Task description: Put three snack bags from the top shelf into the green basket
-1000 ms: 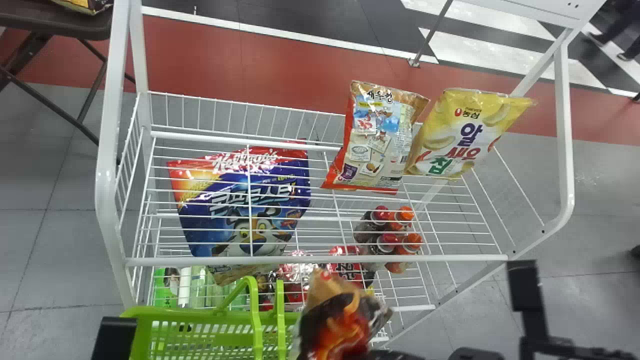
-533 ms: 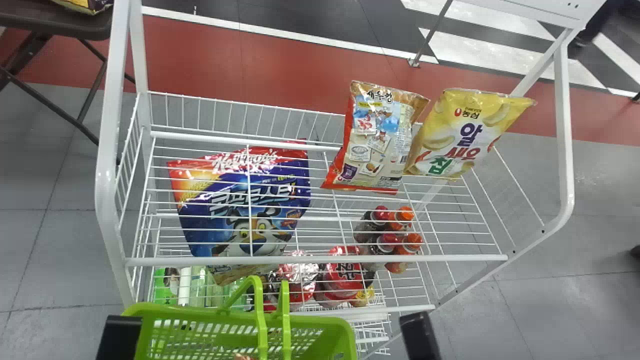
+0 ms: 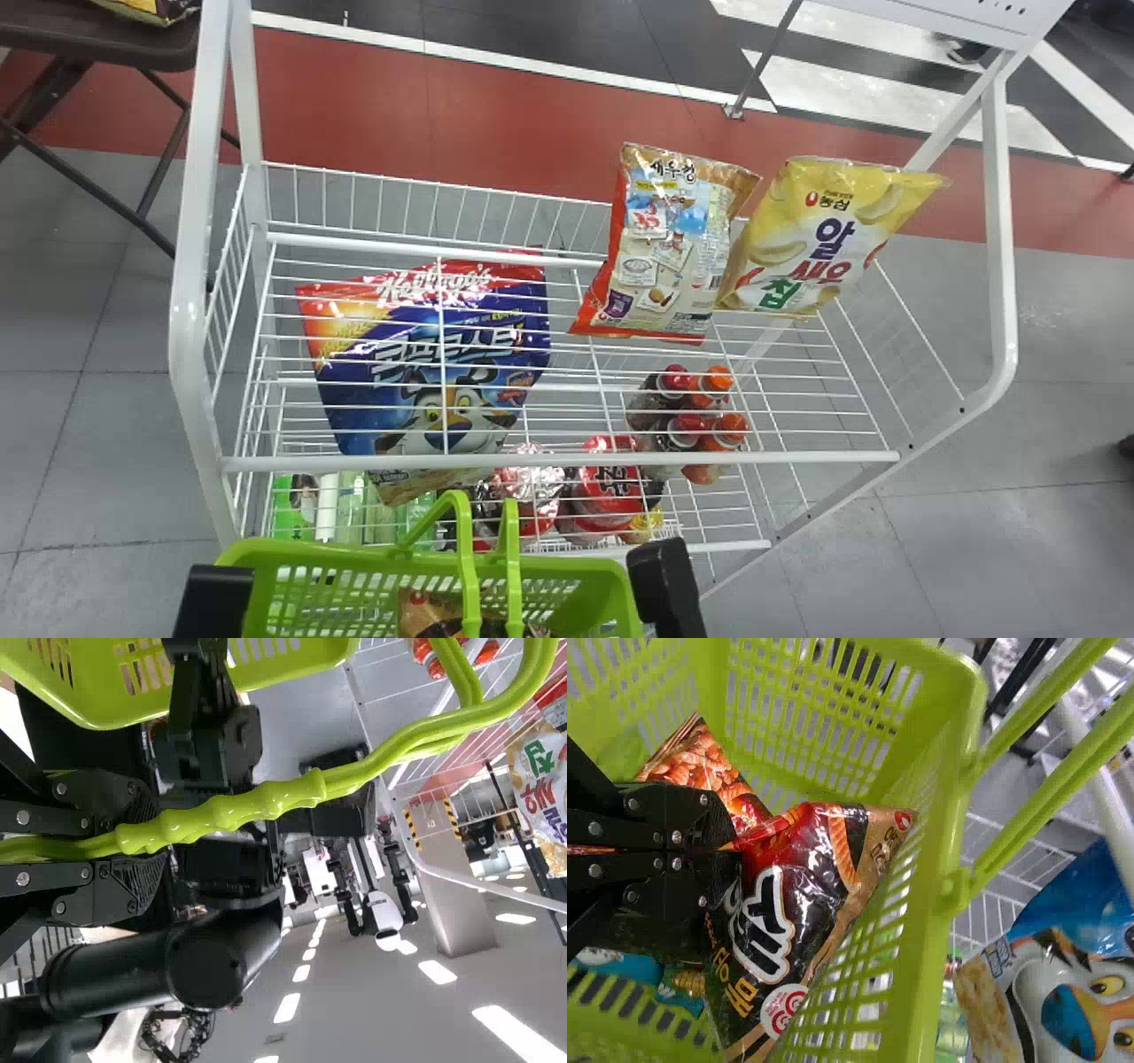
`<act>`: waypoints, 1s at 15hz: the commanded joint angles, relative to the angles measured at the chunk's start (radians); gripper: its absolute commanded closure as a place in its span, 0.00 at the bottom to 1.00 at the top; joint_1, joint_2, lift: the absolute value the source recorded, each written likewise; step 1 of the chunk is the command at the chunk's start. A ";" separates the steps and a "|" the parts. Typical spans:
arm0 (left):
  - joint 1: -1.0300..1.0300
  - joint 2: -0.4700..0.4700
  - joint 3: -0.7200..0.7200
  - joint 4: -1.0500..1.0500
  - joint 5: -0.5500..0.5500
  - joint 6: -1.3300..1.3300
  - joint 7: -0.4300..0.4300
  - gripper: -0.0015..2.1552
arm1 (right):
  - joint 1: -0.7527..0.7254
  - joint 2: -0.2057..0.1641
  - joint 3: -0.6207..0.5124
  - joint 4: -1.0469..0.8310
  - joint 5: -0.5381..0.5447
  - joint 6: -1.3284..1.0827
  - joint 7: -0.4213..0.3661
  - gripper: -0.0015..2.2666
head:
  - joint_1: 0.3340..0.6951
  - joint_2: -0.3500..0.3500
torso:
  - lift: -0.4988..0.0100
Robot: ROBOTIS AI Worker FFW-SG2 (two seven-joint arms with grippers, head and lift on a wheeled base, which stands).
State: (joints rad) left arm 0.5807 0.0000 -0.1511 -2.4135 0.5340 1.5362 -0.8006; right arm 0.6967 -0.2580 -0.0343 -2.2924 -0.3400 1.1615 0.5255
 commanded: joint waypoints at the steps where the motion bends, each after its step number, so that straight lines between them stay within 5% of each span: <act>1: 0.001 -0.003 -0.005 -0.004 -0.002 0.000 0.001 0.99 | -0.017 -0.003 0.025 0.041 -0.004 -0.024 0.008 0.82 | 1.00 0.00 | 0.88; 3: 0.001 -0.003 -0.007 -0.004 -0.005 0.000 0.009 0.99 | -0.009 -0.007 0.027 0.014 -0.007 0.007 0.004 0.00 | 1.00 0.00 | 0.88; 11: -0.012 -0.003 -0.007 0.007 -0.006 0.000 0.014 0.99 | 0.061 0.006 -0.216 -0.229 -0.056 0.249 0.030 0.02 | 1.00 0.00 | 0.88; 15: -0.012 -0.003 0.004 0.011 -0.005 0.000 0.006 0.99 | 0.063 0.043 -0.372 -0.251 -0.145 -0.064 0.071 0.02 | 1.00 0.00 | 0.88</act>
State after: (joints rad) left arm 0.5691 0.0000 -0.1508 -2.4048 0.5277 1.5364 -0.7912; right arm 0.7588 -0.2239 -0.3632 -2.5403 -0.4679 1.2517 0.5971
